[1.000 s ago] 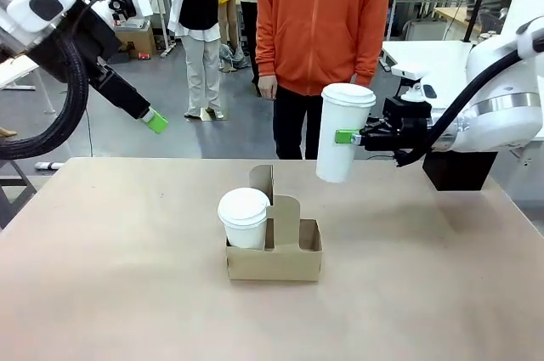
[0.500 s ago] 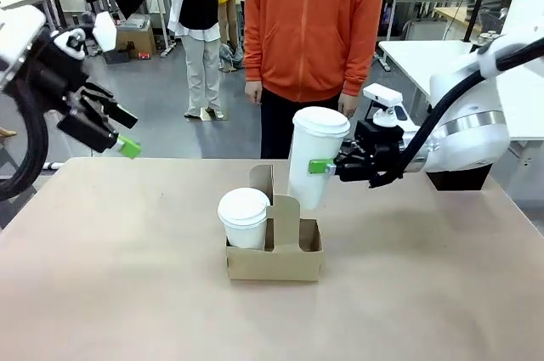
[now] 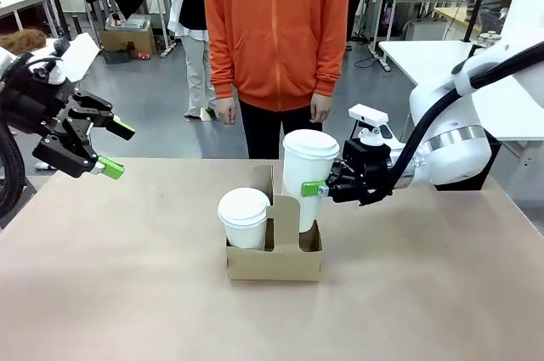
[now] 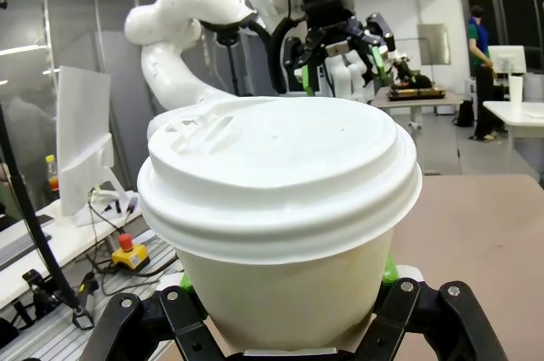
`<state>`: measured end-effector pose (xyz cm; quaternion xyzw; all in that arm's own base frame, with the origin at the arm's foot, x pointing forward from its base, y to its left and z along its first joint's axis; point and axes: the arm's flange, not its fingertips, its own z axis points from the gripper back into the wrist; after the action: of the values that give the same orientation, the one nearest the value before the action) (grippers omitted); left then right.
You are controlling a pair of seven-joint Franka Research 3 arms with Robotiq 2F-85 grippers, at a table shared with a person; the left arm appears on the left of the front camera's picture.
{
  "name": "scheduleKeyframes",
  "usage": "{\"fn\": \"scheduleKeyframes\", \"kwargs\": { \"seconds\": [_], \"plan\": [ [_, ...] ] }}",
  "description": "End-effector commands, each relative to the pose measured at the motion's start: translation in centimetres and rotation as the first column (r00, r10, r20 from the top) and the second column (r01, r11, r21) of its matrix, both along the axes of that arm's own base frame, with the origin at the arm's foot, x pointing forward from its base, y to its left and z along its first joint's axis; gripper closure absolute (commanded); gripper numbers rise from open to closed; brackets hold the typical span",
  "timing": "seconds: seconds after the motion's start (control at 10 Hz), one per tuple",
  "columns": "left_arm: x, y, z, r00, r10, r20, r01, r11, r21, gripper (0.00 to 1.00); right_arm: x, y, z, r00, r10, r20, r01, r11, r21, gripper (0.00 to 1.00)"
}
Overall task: Pour a drink into a cup and package it in a carrier.
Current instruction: Insert the held 600 ml Paper Cup into the Cup Carrier.
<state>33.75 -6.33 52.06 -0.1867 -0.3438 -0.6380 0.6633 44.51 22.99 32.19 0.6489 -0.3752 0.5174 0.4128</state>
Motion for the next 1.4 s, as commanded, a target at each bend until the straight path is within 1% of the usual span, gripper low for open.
{"fn": "scheduleKeyframes", "kwargs": {
  "seconds": [0.0, 0.4, 0.6, 0.7, 0.9, 1.1, 1.3],
  "plan": [
    [0.1, -0.5, 0.3, 1.000, 0.020, -0.004, -0.020, 1.000, 0.002, 0.00, 0.4, -0.2, -0.6, 0.999, 0.047, 0.019, -0.047, 0.999, 0.012, 0.18],
    [0.1, -0.5, 0.3, 1.000, 0.020, -0.004, -0.020, 1.000, 0.002, 0.00, 0.3, -0.4, -2.9, 0.997, 0.074, -0.014, -0.075, 0.997, -0.020, 0.18],
    [0.1, -0.5, 0.3, 1.000, 0.020, -0.004, -0.020, 1.000, 0.002, 0.00, 0.5, 0.0, -4.7, 0.995, 0.091, -0.028, -0.092, 0.995, -0.025, 0.18],
    [0.1, -0.5, 0.3, 1.000, 0.020, -0.004, -0.020, 1.000, 0.002, 0.00, 0.4, 0.3, -5.5, 0.995, 0.094, -0.022, -0.095, 0.995, -0.026, 0.18],
    [0.1, -0.5, 0.3, 1.000, 0.020, -0.004, -0.020, 1.000, 0.002, 0.00, 0.4, 0.3, -6.7, 0.994, 0.105, 0.013, -0.104, 0.993, -0.049, 0.18],
    [0.1, -0.5, 0.3, 1.000, 0.020, -0.004, -0.020, 1.000, 0.002, 0.00, 0.1, 0.5, -7.6, 0.992, 0.103, 0.079, -0.098, 0.993, -0.063, 0.18],
    [0.1, -0.5, 0.3, 1.000, 0.020, -0.004, -0.020, 1.000, 0.002, 0.00, 0.0, 0.5, -8.1, 0.987, 0.123, 0.104, -0.114, 0.989, -0.090, 0.18]
  ]
}}
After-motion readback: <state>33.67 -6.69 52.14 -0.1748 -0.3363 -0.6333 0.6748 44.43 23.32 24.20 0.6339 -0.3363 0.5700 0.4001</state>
